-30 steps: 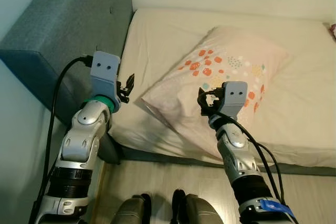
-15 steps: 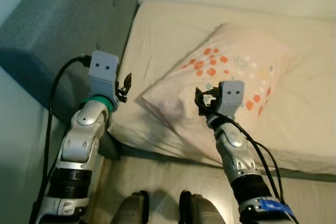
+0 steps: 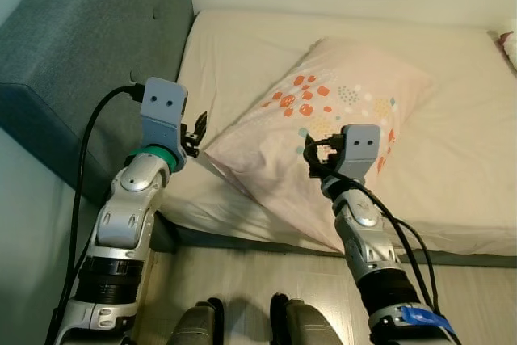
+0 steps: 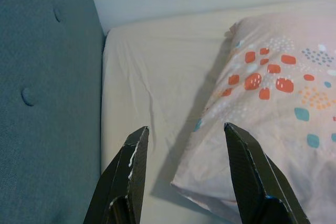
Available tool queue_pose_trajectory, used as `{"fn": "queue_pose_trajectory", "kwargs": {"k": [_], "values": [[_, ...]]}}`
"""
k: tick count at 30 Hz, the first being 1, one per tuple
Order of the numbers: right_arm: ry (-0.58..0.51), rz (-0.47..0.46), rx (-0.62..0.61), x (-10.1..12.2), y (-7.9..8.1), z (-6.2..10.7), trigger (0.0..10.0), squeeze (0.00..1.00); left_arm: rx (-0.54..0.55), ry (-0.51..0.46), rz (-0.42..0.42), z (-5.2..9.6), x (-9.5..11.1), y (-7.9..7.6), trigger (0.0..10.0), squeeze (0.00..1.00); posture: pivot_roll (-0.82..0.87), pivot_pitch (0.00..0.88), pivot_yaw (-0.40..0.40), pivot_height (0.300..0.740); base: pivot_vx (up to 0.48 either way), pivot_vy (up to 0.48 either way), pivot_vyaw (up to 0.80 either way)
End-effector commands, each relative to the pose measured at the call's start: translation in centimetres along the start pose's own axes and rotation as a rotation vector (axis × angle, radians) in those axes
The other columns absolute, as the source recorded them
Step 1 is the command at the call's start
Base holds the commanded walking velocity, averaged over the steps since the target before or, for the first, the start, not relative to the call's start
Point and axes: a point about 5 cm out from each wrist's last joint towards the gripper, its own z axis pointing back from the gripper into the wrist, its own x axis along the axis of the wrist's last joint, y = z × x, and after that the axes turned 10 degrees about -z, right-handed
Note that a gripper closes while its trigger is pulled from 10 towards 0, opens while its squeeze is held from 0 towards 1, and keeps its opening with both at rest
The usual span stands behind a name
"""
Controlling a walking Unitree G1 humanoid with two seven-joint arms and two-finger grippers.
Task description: Clean up the room
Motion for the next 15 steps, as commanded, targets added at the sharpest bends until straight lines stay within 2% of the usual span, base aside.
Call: {"fn": "queue_pose_trajectory", "kwargs": {"k": [1, 2, 3, 6, 8, 9, 13, 15], "values": [[0.058, -0.008, -0.011, -1.4, 0.0, 0.5, 10.0, 0.00, -0.077, 0.069, 0.031, -0.3, -2.1, -1.6, 10.0, 0.00, -0.01, 0.194, 0.015, 0.740, 0.000, 0.000, 0.00], [0.058, -0.008, -0.011, -1.4, 0.0, 0.5, 10.0, 0.00, -0.077, 0.069, 0.031, -0.3, -2.1, -1.6, 10.0, 0.00, -0.01, 0.194, 0.015, 0.740, 0.000, 0.000, 0.00], [0.072, -0.008, -0.002, -1.7, 0.6, 0.3, 10.0, 0.00, -0.121, 0.098, 0.047, -0.8, -3.1, -2.9, 10.0, 0.00, -0.01, 0.210, 0.010, 0.740, 0.000, 0.000, 0.00], [0.074, -0.007, -0.001, -1.8, 0.7, 0.3, 10.0, 0.00, -0.136, 0.099, 0.044, -0.9, -3.2, -3.4, 10.0, 0.00, -0.01, 0.214, 0.008, 0.740, 0.000, 0.000, 0.00], [0.078, -0.013, -0.021, -1.8, 0.6, 0.1, 10.0, 0.00, -0.176, 0.089, 0.036, -1.4, -3.1, -4.8, 10.0, 0.00, -0.01, 0.234, 0.002, 0.740, 0.000, 0.000, 0.00], [0.078, -0.013, -0.021, -1.8, 0.6, 0.1, 10.0, 0.00, -0.176, 0.089, 0.036, -1.4, -3.1, -4.8, 10.0, 0.00, -0.01, 0.234, 0.002, 0.740, 0.000, 0.000, 0.00], [0.123, -0.047, -0.105, -2.5, -0.7, 0.3, 10.0, 0.00, -0.226, 0.079, 0.011, -2.5, -2.7, -7.2, 10.0, 0.00, -0.02, 0.297, 0.004, 0.740, 0.000, 0.000, 0.00], [0.128, -0.041, -0.113, -2.6, -0.9, 0.4, 10.0, 0.00, -0.227, 0.081, 0.013, -2.7, -2.6, -7.5, 10.0, 0.00, -0.02, 0.297, 0.004, 0.740, 0.000, 0.000, 0.00]]}}
